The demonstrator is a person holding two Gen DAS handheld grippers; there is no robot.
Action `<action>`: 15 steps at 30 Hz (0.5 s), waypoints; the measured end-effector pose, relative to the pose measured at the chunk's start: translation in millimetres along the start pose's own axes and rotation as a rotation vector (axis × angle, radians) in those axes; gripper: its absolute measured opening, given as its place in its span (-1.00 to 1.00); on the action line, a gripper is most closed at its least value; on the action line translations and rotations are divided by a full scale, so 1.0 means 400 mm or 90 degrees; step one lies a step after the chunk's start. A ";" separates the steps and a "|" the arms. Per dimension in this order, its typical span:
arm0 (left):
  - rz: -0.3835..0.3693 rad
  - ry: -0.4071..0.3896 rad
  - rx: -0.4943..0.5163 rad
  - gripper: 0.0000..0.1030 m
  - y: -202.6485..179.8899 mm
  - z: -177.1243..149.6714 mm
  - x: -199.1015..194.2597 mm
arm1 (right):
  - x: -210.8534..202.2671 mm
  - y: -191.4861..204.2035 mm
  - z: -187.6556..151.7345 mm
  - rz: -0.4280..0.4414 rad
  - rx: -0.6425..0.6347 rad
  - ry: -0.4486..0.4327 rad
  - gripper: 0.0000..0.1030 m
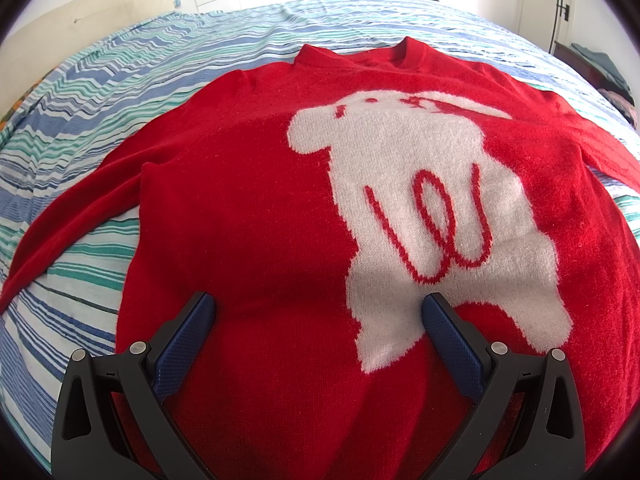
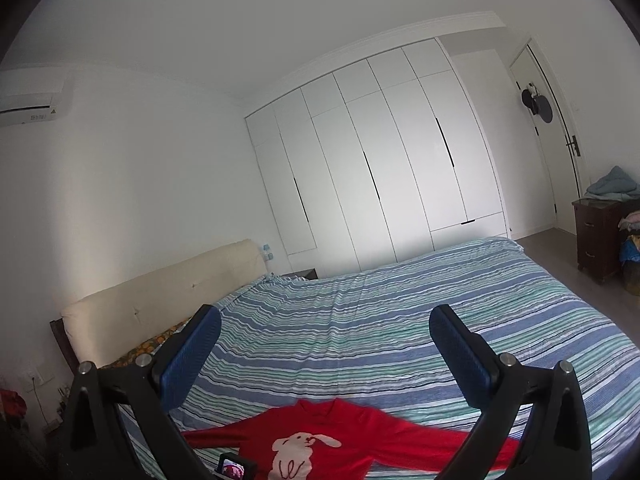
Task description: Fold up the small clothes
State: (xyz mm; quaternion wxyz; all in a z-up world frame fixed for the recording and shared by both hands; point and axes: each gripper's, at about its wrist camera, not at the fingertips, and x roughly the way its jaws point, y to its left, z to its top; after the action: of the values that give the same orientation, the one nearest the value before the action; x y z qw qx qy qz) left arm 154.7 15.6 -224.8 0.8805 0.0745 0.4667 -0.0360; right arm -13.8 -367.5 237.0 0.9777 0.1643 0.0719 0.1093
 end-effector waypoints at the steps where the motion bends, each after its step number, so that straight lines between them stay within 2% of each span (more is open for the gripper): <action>1: 0.000 0.000 0.000 0.99 0.000 0.000 0.000 | 0.002 -0.004 -0.004 -0.005 0.002 0.001 1.00; 8: 0.000 0.000 0.000 0.99 0.000 0.000 0.000 | 0.003 -0.040 -0.019 -0.032 0.003 0.002 1.00; 11: 0.000 0.000 0.000 0.99 0.000 0.000 0.000 | -0.003 -0.064 -0.028 -0.036 0.027 0.000 1.00; 15: 0.000 0.000 0.000 0.99 0.000 -0.001 0.000 | -0.018 -0.080 -0.052 -0.100 -0.013 0.002 1.00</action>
State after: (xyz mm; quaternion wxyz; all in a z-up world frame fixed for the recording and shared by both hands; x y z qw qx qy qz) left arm 154.5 15.5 -224.8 0.8806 0.0743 0.4666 -0.0358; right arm -18.3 -392.3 207.4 0.9848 0.1477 0.0851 0.0333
